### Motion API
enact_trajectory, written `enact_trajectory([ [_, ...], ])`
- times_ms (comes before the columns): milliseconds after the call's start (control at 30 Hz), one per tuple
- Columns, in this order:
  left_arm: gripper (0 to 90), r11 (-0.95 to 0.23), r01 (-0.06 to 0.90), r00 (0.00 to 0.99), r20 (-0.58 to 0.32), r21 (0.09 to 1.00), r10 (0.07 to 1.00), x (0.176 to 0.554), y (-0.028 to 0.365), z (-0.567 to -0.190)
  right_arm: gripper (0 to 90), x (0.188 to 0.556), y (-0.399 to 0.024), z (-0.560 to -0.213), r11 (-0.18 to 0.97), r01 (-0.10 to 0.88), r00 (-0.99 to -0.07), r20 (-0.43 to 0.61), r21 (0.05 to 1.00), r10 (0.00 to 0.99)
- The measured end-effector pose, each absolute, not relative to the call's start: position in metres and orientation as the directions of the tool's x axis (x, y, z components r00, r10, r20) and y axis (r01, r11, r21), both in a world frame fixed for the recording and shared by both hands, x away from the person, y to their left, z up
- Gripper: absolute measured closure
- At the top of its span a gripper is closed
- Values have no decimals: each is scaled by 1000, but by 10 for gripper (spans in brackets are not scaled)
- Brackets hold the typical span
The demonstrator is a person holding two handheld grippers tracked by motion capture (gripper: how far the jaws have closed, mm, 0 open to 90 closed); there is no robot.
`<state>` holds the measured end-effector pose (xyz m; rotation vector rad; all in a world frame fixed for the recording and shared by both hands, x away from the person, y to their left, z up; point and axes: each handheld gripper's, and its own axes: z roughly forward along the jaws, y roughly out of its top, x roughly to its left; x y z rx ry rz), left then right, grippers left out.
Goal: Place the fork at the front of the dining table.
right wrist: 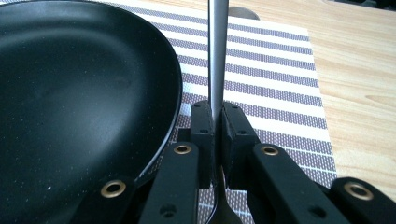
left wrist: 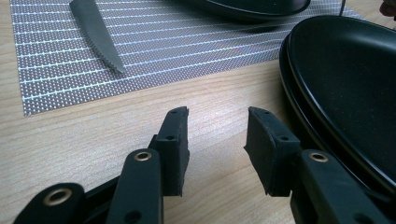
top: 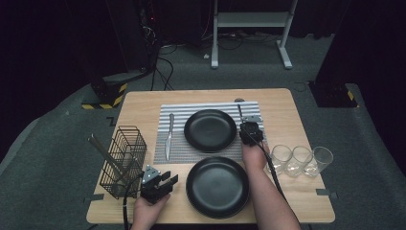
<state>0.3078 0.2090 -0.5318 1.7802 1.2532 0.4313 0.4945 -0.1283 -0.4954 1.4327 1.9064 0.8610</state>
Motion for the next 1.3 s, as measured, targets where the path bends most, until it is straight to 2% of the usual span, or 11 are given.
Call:
enact_trajectory([
  [1300,600,-81,576,433,-219,814,875,309,211,-532,851,516,-134,-506,160,661,-199,-35,733,979],
])
